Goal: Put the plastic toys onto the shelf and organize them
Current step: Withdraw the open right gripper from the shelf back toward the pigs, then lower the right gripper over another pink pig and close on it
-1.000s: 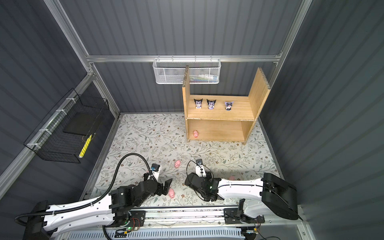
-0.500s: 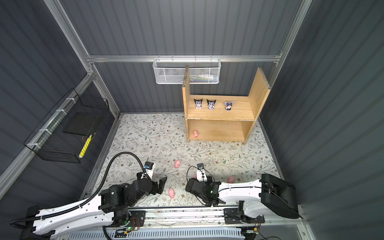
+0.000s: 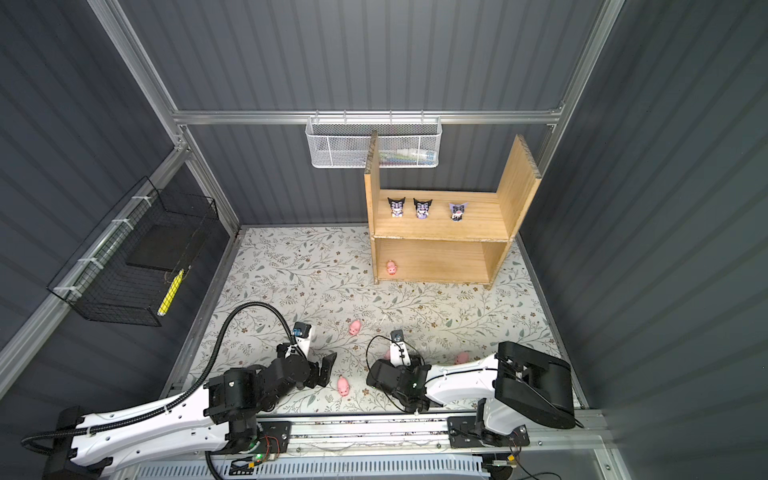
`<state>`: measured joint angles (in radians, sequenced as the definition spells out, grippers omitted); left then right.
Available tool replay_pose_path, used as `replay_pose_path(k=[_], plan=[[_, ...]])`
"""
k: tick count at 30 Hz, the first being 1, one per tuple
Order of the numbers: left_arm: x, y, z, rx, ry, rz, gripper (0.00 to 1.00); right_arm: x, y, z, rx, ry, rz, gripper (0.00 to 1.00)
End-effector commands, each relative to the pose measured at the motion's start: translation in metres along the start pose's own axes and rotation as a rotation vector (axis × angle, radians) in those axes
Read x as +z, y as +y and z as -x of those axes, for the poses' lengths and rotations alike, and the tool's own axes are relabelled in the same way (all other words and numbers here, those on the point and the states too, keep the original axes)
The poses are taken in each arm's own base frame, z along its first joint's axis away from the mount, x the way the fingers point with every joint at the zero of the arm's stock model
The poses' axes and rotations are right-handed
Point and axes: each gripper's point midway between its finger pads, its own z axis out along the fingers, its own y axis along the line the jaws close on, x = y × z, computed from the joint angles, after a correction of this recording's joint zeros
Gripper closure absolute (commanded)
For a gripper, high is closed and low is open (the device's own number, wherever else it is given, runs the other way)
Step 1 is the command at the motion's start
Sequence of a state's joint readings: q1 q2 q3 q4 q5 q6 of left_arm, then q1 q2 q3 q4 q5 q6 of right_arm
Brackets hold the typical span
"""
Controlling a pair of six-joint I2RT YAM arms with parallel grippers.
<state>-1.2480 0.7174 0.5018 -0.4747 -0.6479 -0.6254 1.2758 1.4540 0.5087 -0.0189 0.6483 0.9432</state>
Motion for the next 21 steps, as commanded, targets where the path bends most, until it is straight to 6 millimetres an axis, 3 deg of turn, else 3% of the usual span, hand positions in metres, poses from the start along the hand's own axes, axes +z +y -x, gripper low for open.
replay_pose_path(k=[1, 11, 21], plan=[[-0.002, 0.005, 0.001, -0.010, -0.023, 0.017, 0.00, -0.001, 0.008, 0.007, 0.040, -0.041, 0.020, 0.20], [-0.002, 0.006, 0.001, -0.012, -0.021, 0.025, 0.00, 0.010, 0.021, 0.001, 0.043, -0.027, 0.025, 0.31], [-0.001, 0.006, 0.002, -0.006, -0.024, 0.027, 0.00, 0.018, 0.021, -0.007, 0.025, -0.006, -0.010, 0.44]])
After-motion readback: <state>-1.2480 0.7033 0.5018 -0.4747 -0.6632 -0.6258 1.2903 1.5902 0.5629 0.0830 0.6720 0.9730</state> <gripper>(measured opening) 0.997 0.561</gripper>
